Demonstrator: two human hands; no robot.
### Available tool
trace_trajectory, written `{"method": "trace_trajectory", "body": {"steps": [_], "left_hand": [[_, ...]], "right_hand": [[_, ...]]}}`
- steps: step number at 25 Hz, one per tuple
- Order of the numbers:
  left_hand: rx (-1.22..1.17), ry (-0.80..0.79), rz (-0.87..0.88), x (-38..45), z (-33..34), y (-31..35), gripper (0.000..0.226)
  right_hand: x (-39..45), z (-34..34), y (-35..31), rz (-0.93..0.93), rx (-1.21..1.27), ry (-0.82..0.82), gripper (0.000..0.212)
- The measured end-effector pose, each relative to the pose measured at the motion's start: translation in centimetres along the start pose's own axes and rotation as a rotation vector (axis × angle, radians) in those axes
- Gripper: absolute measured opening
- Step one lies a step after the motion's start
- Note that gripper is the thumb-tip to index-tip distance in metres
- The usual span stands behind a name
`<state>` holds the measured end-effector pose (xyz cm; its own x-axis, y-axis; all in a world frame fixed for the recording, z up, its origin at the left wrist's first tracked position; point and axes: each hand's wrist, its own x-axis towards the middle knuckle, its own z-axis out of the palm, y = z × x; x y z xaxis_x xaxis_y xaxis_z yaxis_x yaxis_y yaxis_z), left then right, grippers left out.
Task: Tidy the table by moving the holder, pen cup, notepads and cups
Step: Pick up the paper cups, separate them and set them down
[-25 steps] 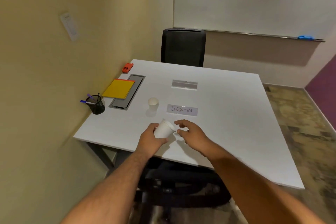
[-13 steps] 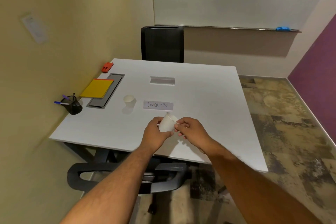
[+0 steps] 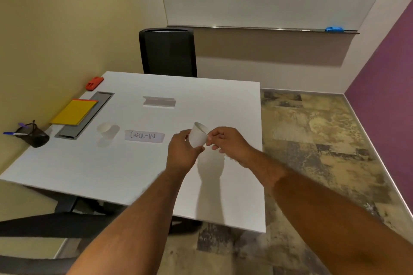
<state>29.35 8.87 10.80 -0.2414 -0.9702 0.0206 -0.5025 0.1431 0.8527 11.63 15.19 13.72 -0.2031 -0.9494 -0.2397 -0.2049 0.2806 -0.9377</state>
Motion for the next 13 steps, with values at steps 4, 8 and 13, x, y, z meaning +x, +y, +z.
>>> {"method": "trace_trajectory", "body": {"steps": [4,8,13], "left_hand": [[-0.002,0.035,0.023,3.0,3.4,1.1,0.06],[-0.071,0.006,0.049,7.0,5.7,1.8,0.051],[-0.077,-0.045,0.03,12.2,8.8,3.0,0.05]], "right_hand": [[3.7,-3.4,0.6,-0.013,0.068,0.028,0.015],[7.1,-6.0,0.9,-0.039,0.083,0.072,0.012],[11.5,-10.3,1.8,-0.011,0.103,0.1,0.011]]}}
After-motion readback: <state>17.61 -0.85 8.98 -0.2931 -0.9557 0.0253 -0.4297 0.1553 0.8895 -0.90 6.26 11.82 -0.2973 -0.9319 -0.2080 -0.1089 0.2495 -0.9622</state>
